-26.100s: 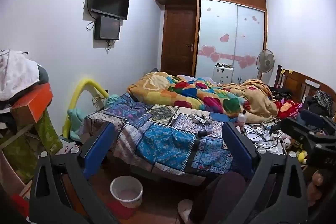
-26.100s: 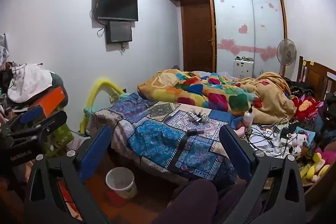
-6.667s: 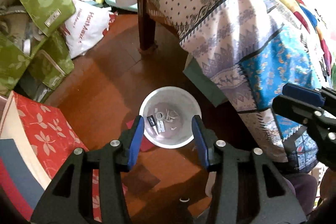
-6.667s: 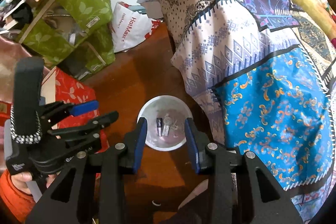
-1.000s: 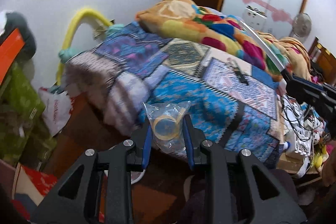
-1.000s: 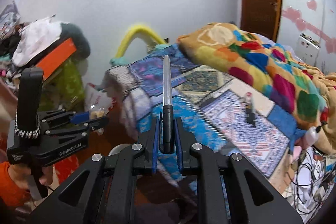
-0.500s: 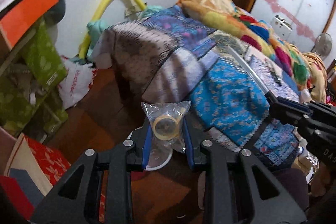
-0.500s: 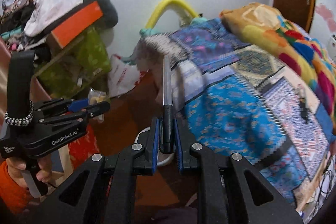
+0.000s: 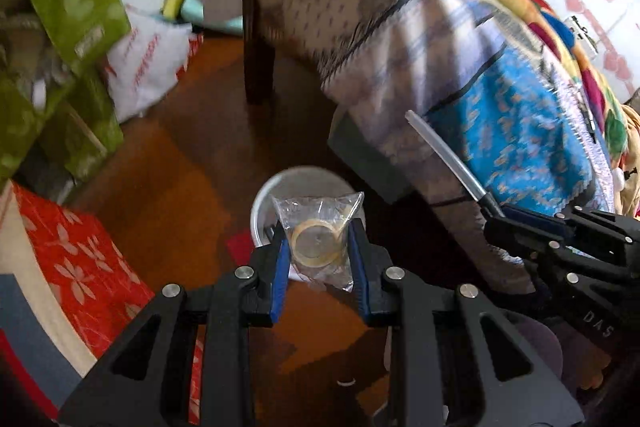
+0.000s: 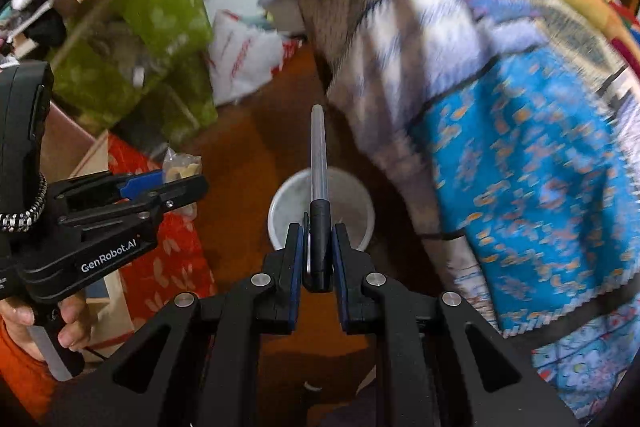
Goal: Collect trash
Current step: 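Open both tools to drop the bag and marker into the bin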
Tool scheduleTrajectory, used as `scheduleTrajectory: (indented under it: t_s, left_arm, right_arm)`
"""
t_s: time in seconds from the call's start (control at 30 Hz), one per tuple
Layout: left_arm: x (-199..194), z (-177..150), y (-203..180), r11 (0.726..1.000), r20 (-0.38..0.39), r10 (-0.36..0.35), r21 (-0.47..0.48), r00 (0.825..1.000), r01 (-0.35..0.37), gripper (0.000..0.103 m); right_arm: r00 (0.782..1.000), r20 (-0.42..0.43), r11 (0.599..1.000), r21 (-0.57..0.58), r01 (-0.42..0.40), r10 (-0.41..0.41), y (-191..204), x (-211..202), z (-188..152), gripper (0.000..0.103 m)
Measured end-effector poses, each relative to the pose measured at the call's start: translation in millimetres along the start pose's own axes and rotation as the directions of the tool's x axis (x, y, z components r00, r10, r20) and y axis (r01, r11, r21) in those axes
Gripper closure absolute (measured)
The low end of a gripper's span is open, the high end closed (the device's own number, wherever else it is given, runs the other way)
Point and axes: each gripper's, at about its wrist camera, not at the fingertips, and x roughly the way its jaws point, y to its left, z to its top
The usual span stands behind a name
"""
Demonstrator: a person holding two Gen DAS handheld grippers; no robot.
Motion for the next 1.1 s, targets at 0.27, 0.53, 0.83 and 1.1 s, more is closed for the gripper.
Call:
scheduleTrajectory:
  t_s: [0.27, 0.53, 0.83, 1.1]
  left_arm:
    - [36.3, 7.5, 16.3, 0.992, -0.053, -0.083, -0.100, 0.995, 0.078, 0.073]
    - [41.7, 22.5, 20.6, 0.990, -0.049, -0.021, -0.140, 0.999, 0.014, 0.061]
    - [13.5, 7.9, 9.7, 0.997, -0.017, 0.033, -0.071, 0.999, -0.034, 0.061]
    - [-38.0, 5.4, -20.8, 0.999, 0.069, 0.047, -0.010, 0.996, -0.046, 0.061]
  right_arm:
    - [0.993, -0.056, 0.994, 0.015, -0.107, 0.108, -2.7, 33.5, 23.0, 0.089]
    - [0.999, -0.024, 0.999, -0.025, -0.038, 0.037, -5.4, 27.7, 35.9, 0.081]
    - [0.999, 0.010, 0.999, 0.015, -0.031, 0.031, -20.6, -1.7, 27.6, 0.080]
    - [0.992, 0.126, 0.997, 0.070, -0.025, 0.016, -42.4, -59.4, 9.8, 0.080]
